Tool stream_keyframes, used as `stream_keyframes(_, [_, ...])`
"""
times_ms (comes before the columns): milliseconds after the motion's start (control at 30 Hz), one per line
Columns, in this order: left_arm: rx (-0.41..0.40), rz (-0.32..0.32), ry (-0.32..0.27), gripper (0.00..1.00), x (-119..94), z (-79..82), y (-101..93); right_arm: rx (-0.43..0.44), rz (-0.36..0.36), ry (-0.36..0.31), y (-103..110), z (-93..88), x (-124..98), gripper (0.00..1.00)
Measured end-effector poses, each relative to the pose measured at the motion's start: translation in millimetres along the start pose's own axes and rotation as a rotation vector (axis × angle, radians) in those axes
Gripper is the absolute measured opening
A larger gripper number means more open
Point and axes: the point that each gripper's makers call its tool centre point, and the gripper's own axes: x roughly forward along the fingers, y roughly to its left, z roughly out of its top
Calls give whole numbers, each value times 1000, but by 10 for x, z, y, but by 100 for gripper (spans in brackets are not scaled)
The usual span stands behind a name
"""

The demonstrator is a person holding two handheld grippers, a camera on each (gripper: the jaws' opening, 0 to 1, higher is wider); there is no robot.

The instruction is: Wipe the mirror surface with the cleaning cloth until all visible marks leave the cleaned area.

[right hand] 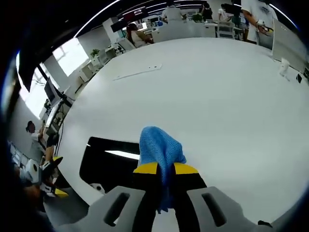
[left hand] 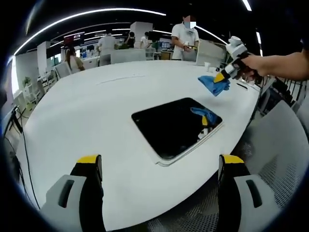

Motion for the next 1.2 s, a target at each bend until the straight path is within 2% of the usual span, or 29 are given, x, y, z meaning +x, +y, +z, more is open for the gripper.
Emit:
stream_keyframes(133, [39,-4,4,99,-4,-1,-6,-5,-3,13,-55,-22,-39,5])
stream_keyframes(267, [29,18,-6,99,-17,16,51,-4,7,30,-68,-58,11,5])
stream_keyframes(333, [33,20,-6,99,-22,18,54,14,22,55,-46,-122,71,5])
stream_keyframes(367, [40,18,-2,99,-22,9,53,-40,69,84,13,-201,108,5])
stream_keyframes(433, [52,9,7,99,-29,-10,30,-52,46,110,-36,-287,215,5])
stream_keyframes(667, [76,11,21,99,-56,-22,62,-94,30,152,-86,-528,445,6])
stream_keyframes(733, [77,14,22,99,-76,-34,96,-178,16,133,-139,-527,498,8])
stream_keyframes(800, [46,25,11,99,-87,-16,144,-211,-7,143,-152,-577,471,10])
stream_keyframes(833, [46,27,10,99,-89,-11,156,-204,-2,143,-134,-603,474,11])
stream_keyframes(867, [51,28,11,99,-89,-11,153,-221,0,113,-137,-574,477,10])
stream_keyframes(1067, [17,39,-1,99,-85,10,184,-262,9,121,-139,-577,474,11])
stream_keyframes(1133, [-1,37,-7,99,-75,57,174,-253,25,119,-98,-580,453,16])
stream_keyframes(1167, [-58,40,-36,99,-59,111,181,-257,33,102,-66,-560,420,22])
stream_keyframes(1200, [-73,42,-39,99,-67,138,196,-272,37,75,-57,-519,400,30])
